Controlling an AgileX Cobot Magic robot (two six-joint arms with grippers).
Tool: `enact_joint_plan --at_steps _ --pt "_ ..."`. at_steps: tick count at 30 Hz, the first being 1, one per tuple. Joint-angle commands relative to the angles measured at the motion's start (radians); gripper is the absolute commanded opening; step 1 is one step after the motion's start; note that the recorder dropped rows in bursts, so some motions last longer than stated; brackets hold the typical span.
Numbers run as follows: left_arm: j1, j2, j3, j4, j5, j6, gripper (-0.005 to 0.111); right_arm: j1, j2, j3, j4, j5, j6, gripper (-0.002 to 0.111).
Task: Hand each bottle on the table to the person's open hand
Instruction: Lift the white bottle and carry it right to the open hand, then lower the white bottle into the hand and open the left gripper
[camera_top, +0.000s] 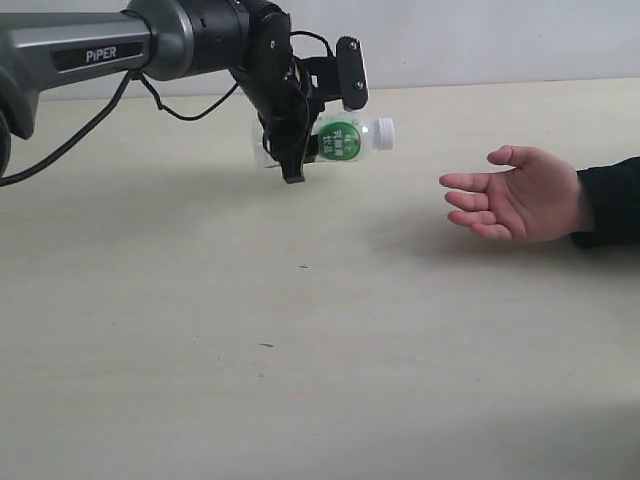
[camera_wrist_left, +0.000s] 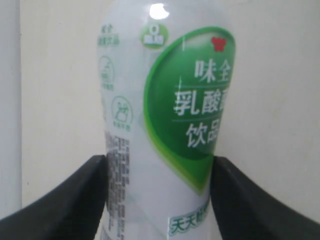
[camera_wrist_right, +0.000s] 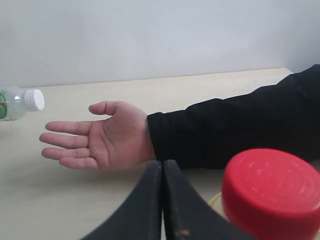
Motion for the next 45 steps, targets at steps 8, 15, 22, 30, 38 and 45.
enact_joint_plan --at_steps 8,15,22,30,38,45 --pt "-0.002 -0.074 0.002 -0.087 0.153 -0.115 0.000 -0.006 -0.005 0.005 0.002 -0.005 -0.005 0.000" --pt "-0.006 -0.123 0.002 -0.224 0.297 -0.171 0.000 -0.006 -0.005 0.005 0.002 -0.005 -0.005 0.000" --pt "-0.116 -0.167 0.002 -0.288 0.353 -0.451 0.000 -0.006 -0.005 0.005 0.002 -0.005 -0.005 0.000" --pt "-0.261 -0.166 0.002 -0.262 0.223 -1.006 0.000 -0.006 -0.005 0.005 0.002 -0.005 -0.005 0.000" --pt "-0.273 -0.145 0.002 -0.487 -0.062 -1.336 0.000 -0.006 -0.005 0.005 0.002 -0.005 -0.005 0.000" --pt "-0.275 -0.081 0.002 -0.651 -0.241 -1.333 0.000 -0.006 -0.005 0.005 0.002 -0.005 -0.005 0.000"
